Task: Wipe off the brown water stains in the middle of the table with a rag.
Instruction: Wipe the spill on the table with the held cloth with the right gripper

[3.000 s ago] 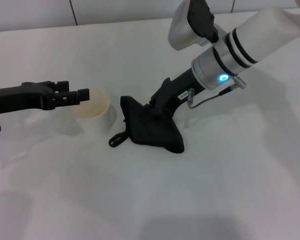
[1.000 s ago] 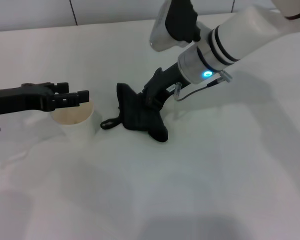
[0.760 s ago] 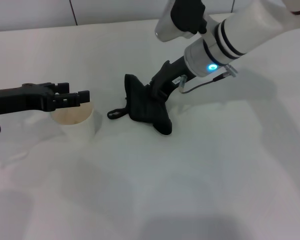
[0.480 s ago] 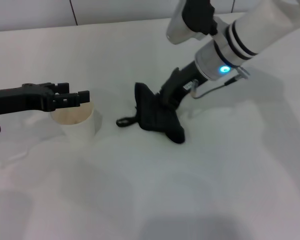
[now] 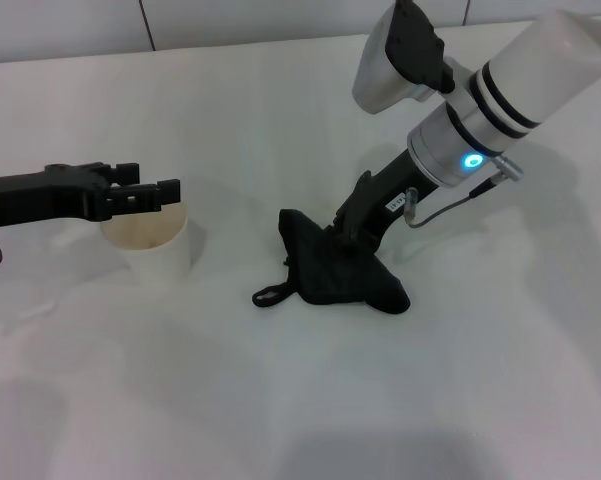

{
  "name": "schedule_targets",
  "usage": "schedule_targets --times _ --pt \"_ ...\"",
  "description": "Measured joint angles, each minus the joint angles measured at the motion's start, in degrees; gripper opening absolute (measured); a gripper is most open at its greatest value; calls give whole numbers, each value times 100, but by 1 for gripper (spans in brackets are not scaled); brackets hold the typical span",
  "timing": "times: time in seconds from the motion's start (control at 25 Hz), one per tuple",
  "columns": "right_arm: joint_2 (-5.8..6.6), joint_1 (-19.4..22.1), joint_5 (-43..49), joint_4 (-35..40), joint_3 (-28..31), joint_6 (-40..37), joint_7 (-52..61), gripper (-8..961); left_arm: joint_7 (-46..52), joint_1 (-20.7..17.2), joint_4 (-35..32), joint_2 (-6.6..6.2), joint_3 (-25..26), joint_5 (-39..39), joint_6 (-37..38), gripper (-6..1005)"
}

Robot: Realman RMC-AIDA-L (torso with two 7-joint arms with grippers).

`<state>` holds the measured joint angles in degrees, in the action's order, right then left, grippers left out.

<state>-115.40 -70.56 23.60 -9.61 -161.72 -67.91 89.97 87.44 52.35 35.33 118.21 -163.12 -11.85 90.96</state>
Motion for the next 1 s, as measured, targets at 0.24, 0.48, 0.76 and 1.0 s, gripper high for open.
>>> schedule_targets --times 0.24,0.48,0.76,1.0 --pt "-12 -51 7 68 1 -58 -2 120 -3 28 0 -7 0 2 0 876" --pt "-27 -132 -35 75 16 273 1 120 13 47 0 -4 0 37 1 876" --pt "-27 -133 -108 74 34 672 -10 120 20 47 -11 1 0 62 1 876" --pt "-29 -113 -211 87 36 1015 -42 120 24 47 -5 8 0 72 1 876"
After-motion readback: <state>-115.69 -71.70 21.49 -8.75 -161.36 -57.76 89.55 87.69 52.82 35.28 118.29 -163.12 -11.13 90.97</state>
